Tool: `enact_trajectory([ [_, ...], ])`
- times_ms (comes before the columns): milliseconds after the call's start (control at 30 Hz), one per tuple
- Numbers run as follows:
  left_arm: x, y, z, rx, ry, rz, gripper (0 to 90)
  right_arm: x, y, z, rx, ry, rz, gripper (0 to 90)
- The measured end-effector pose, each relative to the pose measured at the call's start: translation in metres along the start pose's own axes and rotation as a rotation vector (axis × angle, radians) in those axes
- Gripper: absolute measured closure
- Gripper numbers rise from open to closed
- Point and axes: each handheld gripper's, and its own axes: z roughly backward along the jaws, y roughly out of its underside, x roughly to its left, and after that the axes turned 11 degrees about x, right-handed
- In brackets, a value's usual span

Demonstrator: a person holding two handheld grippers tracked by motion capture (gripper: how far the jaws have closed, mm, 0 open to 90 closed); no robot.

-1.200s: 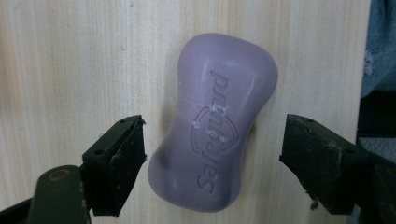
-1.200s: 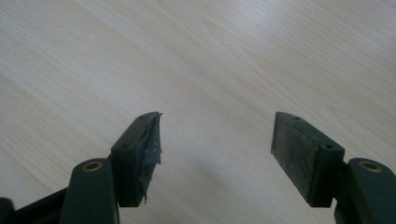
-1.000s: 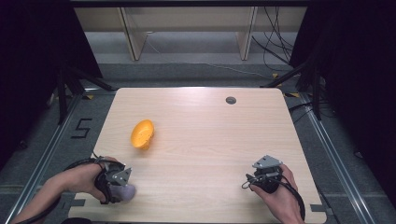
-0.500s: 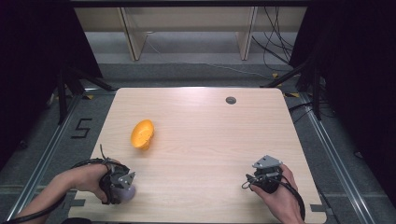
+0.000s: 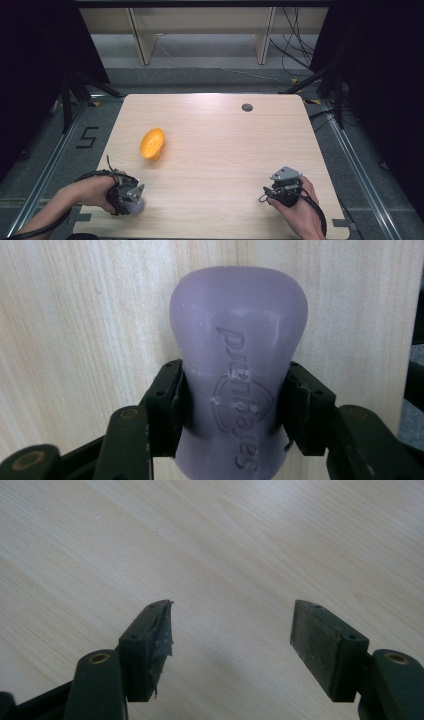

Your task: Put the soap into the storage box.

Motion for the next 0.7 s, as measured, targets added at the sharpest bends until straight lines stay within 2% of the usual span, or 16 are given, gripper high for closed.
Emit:
enact_trajectory([
  [67, 0.001, 0.002, 0.003, -0.007, 0.009, 0.051, 48.1, 0.000, 0.000, 0.000, 0.000, 0.001, 0.000, 33.7],
  [200, 0.006, 0.007, 0.011, -0.049, 0.043, 0.178, 48.3, 0.000, 0.000, 0.000, 0.002, 0.000, -0.006, 33.7],
  [267, 0.007, 0.009, 0.013, -0.076, 0.063, 0.255, 48.4, 0.000, 0.000, 0.000, 0.001, 0.001, -0.005, 33.7],
  [300, 0.007, 0.009, 0.013, -0.076, 0.063, 0.255, 48.4, 0.000, 0.000, 0.000, 0.002, 0.001, -0.005, 33.7],
  [333, 0.009, 0.010, 0.016, -0.113, 0.106, 0.369, 48.4, 0.000, 0.000, 0.000, 0.002, 0.001, -0.005, 33.7],
  [367, 0.010, 0.011, 0.017, -0.137, 0.124, 0.427, 48.5, 0.000, 0.000, 0.001, 0.003, 0.001, -0.008, 33.7],
  [433, 0.012, 0.012, 0.021, -0.207, 0.178, 0.622, 48.5, 0.000, 0.000, 0.001, 0.003, 0.000, -0.009, 33.6],
  [467, 0.013, 0.013, 0.023, -0.257, 0.205, 0.709, 48.5, 0.000, 0.000, 0.001, 0.003, 0.000, -0.010, 33.7],
  [533, 0.014, 0.014, 0.026, -0.286, 0.219, 0.818, 48.5, 0.000, 0.000, 0.001, 0.002, 0.000, -0.008, 33.6],
  [567, 0.015, 0.014, 0.027, -0.290, 0.220, 0.908, 48.5, 0.000, 0.000, 0.000, 0.002, 0.000, -0.008, 33.6],
  [600, 0.014, 0.011, 0.028, -0.370, 0.261, 1.105, 48.6, 0.000, 0.000, 0.000, 0.002, 0.000, -0.007, 33.6],
  [633, 0.017, 0.018, 0.027, -0.424, 0.299, 1.178, 48.6, 0.000, 0.000, 0.000, 0.001, -0.001, -0.006, 33.6],
  [667, 0.017, 0.019, 0.027, -0.451, 0.364, 1.269, 48.5, 0.000, 0.000, 0.000, 0.000, -0.003, -0.003, 33.6],
  [700, 0.018, 0.019, 0.029, -0.419, 0.367, 1.273, 48.6, 0.000, 0.000, 0.000, 0.000, -0.002, 0.000, 33.6],
])
